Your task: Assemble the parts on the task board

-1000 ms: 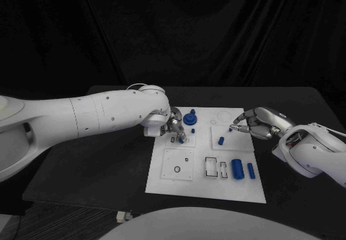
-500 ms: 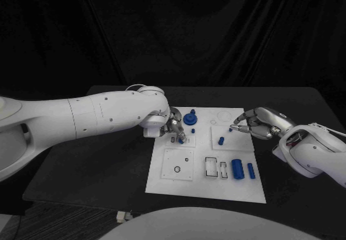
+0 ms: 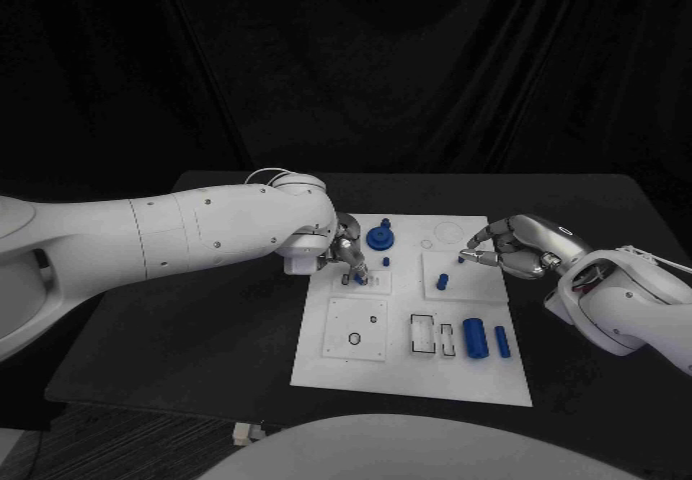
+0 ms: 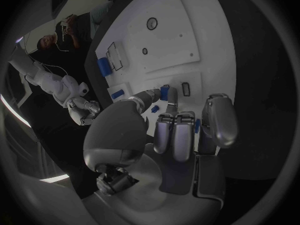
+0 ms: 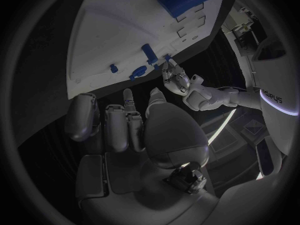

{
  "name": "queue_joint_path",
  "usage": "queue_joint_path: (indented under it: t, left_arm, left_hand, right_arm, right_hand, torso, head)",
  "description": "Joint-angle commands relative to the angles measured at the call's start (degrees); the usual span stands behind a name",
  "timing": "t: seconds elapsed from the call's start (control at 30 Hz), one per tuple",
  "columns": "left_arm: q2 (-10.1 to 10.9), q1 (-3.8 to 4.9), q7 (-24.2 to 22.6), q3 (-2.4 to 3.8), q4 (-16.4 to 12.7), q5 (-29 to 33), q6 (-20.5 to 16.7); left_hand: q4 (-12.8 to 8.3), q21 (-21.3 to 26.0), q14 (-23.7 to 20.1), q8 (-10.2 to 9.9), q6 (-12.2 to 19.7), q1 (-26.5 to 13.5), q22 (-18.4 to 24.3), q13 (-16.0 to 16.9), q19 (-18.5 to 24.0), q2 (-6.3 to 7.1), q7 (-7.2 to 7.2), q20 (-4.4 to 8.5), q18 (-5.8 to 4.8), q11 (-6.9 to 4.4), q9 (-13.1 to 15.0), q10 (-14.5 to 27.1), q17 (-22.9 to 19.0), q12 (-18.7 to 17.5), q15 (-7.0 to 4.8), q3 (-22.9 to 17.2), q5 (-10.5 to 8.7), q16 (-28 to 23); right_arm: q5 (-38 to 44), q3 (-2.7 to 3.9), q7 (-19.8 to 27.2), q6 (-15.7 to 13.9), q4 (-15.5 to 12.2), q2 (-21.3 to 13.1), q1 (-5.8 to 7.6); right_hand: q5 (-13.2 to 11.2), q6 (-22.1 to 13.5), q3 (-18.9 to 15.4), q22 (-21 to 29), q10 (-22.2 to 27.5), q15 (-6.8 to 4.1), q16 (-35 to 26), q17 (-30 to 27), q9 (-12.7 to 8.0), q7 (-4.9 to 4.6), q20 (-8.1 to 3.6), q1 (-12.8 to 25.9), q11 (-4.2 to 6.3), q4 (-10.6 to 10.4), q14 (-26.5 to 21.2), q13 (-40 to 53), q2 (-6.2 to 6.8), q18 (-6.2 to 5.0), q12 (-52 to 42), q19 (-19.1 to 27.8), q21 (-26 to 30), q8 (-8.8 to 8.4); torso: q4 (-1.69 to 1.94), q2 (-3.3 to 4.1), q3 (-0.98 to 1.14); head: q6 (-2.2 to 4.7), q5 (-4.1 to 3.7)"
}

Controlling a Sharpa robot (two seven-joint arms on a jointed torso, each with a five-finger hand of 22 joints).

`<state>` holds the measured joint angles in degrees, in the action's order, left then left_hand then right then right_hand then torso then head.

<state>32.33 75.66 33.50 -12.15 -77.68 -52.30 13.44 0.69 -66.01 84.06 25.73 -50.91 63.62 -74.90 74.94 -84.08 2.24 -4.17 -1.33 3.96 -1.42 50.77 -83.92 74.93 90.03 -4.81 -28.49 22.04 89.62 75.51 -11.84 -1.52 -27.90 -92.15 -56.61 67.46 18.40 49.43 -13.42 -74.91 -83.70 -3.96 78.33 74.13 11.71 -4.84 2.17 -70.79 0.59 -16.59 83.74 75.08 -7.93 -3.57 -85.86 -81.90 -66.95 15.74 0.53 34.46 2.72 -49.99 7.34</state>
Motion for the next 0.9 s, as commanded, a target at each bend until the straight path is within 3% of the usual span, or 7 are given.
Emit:
queue_joint_path:
  t: [0.03,0.9]
  left_arm:
    - [0.03,-0.14,-0.58,-0.02,0.00,-0.55,-0.51]
    - [-0.60,-0.16,-0.48,-0.03,0.76,-0.02,0.22]
  left_hand:
    - [-10.33,-0.09,5.94,0.15,-0.08,0.04,-9.64,15.06,-0.27,-0.47,0.29,-0.35,0.17,0.33,0.07,-6.08,15.07,-0.03,0.29,-10.07,0.18,0.38]
    - [-10.35,-0.10,5.94,0.13,-0.10,0.01,-9.64,15.06,-0.27,-0.50,0.30,-0.35,0.17,0.33,0.09,-6.08,15.07,-0.03,0.29,-9.99,0.13,0.38]
  right_arm:
    - [0.10,0.03,-0.84,0.29,-0.03,0.01,-0.17]
    - [0.10,0.03,-0.88,0.35,-0.03,0.14,-0.23]
  right_hand:
    - [0.06,0.19,-0.31,-8.85,-3.10,-0.23,-0.12,-0.10,-0.10,-0.05,0.06,-0.47,0.09,-0.02,2.28,8.83,-0.17,-1.12,0.18,0.35,0.46,0.11]
    - [0.04,0.18,-0.34,-8.83,-3.10,-0.22,-0.12,-0.09,-0.11,-0.05,0.07,-0.48,0.08,-0.02,2.28,8.82,-0.19,-1.13,0.19,0.38,0.55,0.10]
  torso:
    - [0.00,0.01,0.01]
    - [0.00,0.01,0.01]
  head:
    - [-0.01,0.05]
    - [-0.01,0.14]
